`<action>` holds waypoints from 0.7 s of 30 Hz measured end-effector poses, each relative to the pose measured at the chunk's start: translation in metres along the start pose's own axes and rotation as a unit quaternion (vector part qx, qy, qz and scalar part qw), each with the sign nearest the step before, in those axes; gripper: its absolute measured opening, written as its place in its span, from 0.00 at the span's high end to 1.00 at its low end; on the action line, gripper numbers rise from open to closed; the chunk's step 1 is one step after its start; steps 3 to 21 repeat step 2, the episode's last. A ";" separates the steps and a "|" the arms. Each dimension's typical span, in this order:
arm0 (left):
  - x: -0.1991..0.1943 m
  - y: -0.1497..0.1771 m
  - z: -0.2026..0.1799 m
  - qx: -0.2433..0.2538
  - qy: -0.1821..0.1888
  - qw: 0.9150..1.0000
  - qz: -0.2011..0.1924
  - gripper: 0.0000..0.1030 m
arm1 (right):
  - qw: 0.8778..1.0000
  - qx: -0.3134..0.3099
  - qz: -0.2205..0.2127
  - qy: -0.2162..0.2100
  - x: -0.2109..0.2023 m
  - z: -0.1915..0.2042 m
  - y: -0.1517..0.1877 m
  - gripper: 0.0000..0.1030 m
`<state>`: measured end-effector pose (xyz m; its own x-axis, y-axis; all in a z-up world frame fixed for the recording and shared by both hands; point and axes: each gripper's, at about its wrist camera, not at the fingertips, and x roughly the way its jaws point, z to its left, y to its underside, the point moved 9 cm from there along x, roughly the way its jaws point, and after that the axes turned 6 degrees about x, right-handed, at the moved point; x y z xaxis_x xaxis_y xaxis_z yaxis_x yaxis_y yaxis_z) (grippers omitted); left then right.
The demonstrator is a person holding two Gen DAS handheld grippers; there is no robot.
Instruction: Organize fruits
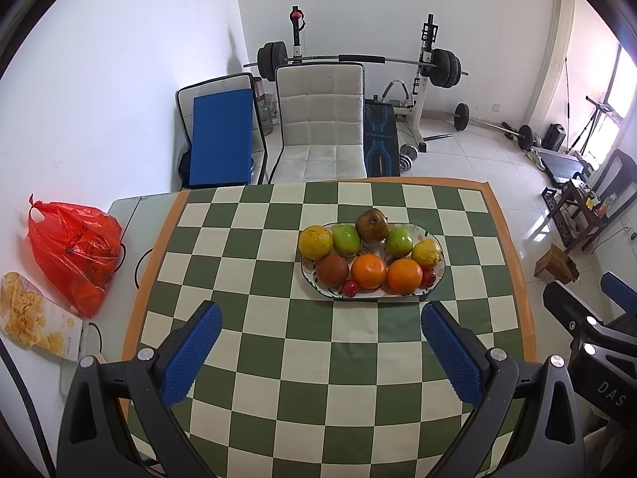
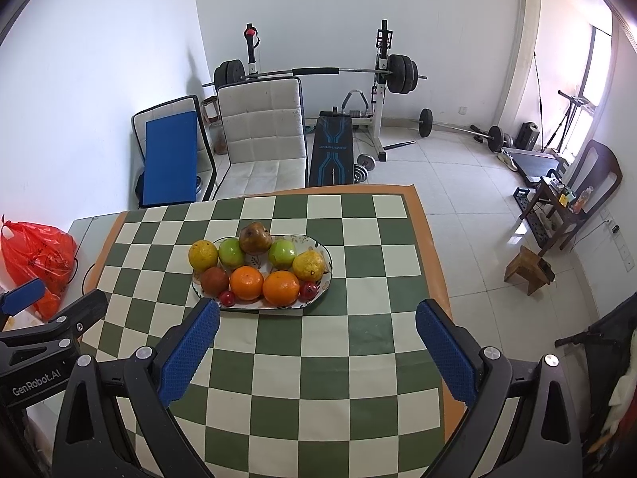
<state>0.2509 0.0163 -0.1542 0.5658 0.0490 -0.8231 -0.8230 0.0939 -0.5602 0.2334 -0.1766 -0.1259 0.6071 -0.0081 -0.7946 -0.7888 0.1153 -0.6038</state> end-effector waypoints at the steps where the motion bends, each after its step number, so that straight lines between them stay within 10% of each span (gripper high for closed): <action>1: -0.002 0.000 0.001 0.000 0.000 1.000 -0.001 0.00 | 1.000 0.000 0.000 0.001 0.000 0.000 0.000 0.02; 21: -0.003 -0.001 0.001 0.000 0.002 1.000 -0.001 0.00 | 1.000 0.000 -0.001 0.001 -0.001 -0.001 0.000 0.02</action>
